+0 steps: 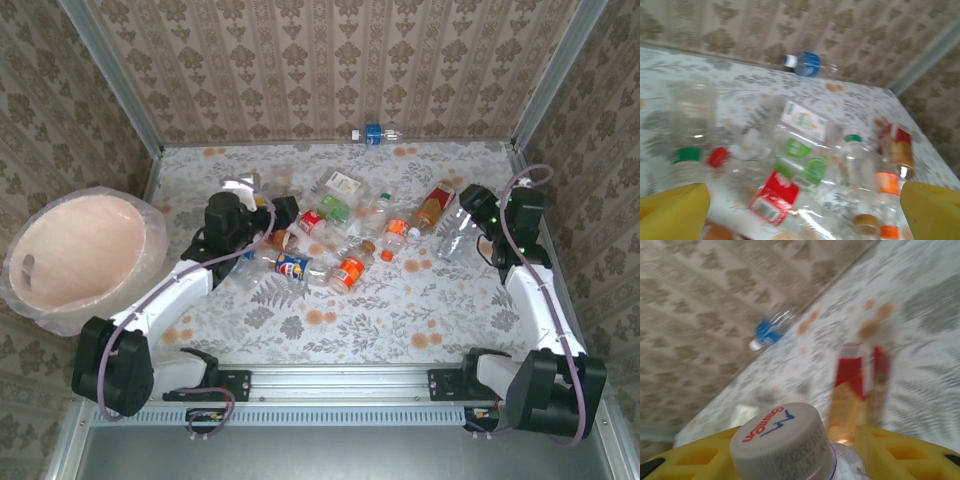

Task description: Put the plastic bottles in the bin

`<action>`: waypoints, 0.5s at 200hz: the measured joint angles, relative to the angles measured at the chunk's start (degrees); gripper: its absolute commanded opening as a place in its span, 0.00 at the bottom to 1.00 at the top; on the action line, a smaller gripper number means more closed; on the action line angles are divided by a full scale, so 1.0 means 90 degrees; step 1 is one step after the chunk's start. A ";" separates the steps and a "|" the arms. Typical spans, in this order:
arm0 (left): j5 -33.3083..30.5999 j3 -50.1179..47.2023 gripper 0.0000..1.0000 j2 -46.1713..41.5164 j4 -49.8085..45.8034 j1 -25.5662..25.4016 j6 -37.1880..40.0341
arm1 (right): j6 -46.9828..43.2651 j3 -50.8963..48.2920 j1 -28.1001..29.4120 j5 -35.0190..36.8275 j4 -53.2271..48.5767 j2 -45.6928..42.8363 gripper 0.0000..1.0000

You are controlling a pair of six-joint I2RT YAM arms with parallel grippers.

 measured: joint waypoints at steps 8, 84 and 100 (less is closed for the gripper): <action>0.0189 0.0114 1.00 0.0114 0.0066 -0.0117 0.0019 | 0.0228 -0.0029 0.0202 -0.0141 0.0117 -0.0012 0.49; 0.1462 0.1239 1.00 0.1282 0.0338 -0.1613 0.0243 | 0.1642 -0.0078 0.1773 -0.0597 0.1190 0.0075 0.48; 0.1501 0.1498 1.00 0.1489 0.0243 -0.1943 0.0367 | 0.1812 -0.0078 0.1996 -0.0585 0.1365 0.0153 0.48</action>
